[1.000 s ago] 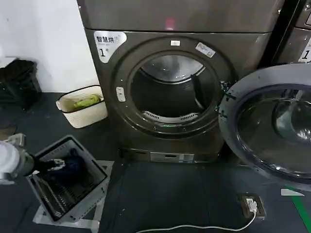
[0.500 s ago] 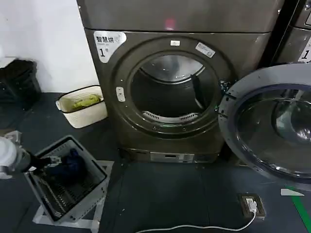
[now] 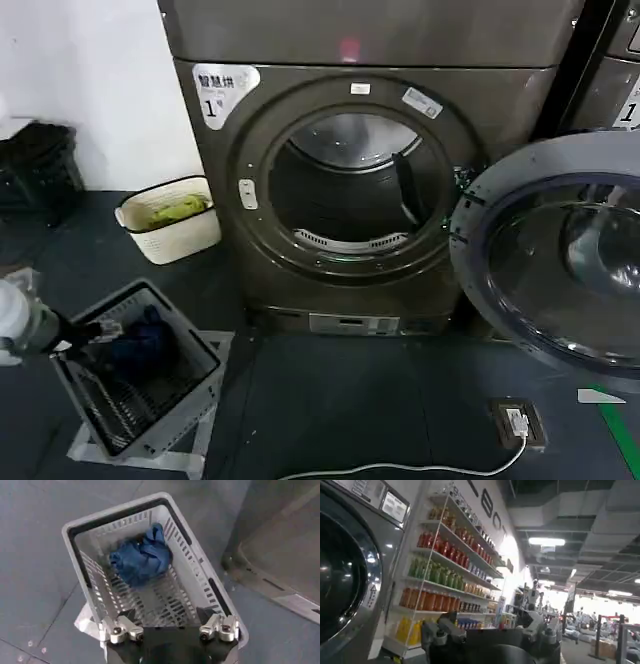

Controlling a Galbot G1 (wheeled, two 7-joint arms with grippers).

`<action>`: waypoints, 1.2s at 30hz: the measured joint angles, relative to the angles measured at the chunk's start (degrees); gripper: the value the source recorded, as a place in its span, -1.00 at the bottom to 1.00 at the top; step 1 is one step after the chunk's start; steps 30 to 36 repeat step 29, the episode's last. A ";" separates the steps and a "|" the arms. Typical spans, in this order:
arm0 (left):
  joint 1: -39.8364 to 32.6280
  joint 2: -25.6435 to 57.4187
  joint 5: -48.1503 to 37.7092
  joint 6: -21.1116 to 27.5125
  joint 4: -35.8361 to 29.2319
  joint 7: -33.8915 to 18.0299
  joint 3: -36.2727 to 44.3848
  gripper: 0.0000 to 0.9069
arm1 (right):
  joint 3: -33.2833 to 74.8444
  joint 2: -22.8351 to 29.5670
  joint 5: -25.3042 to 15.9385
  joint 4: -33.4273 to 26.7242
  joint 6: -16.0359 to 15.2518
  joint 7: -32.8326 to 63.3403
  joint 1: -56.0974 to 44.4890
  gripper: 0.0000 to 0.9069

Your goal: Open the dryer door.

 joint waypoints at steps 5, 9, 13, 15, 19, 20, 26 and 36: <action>-1.09 0.06 -0.09 0.00 0.41 -0.03 0.86 1.00 | 0.13 0.00 -0.04 -0.19 0.07 -0.02 0.01 1.00; -1.75 0.02 -0.23 0.00 0.78 -0.03 1.40 1.00 | 0.16 0.02 -0.09 -0.34 0.10 -0.06 0.01 1.00; -2.01 0.00 -0.45 0.00 1.40 -0.03 1.57 1.00 | 0.16 0.14 -0.29 -0.30 0.41 0.05 0.07 1.00; -2.07 0.00 -0.74 0.00 1.42 -0.03 1.59 1.00 | 0.21 0.20 -0.38 -0.15 0.32 0.43 0.15 1.00; -1.97 -0.03 -0.85 0.00 1.42 -0.03 1.63 1.00 | 0.19 0.20 -0.42 -0.25 0.28 0.46 0.16 1.00; -1.98 -0.03 -0.85 0.00 1.46 -0.03 1.63 1.00 | 0.19 0.19 -0.43 -0.25 0.27 0.46 0.16 1.00; -2.12 -0.11 -0.84 0.00 1.79 -0.04 1.76 1.00 | 0.21 0.20 -0.44 -0.33 0.26 0.34 0.04 1.00; -2.27 -0.12 -0.83 0.00 1.96 -0.03 1.81 1.00 | 0.21 0.20 -0.44 -0.33 0.23 0.30 0.03 1.00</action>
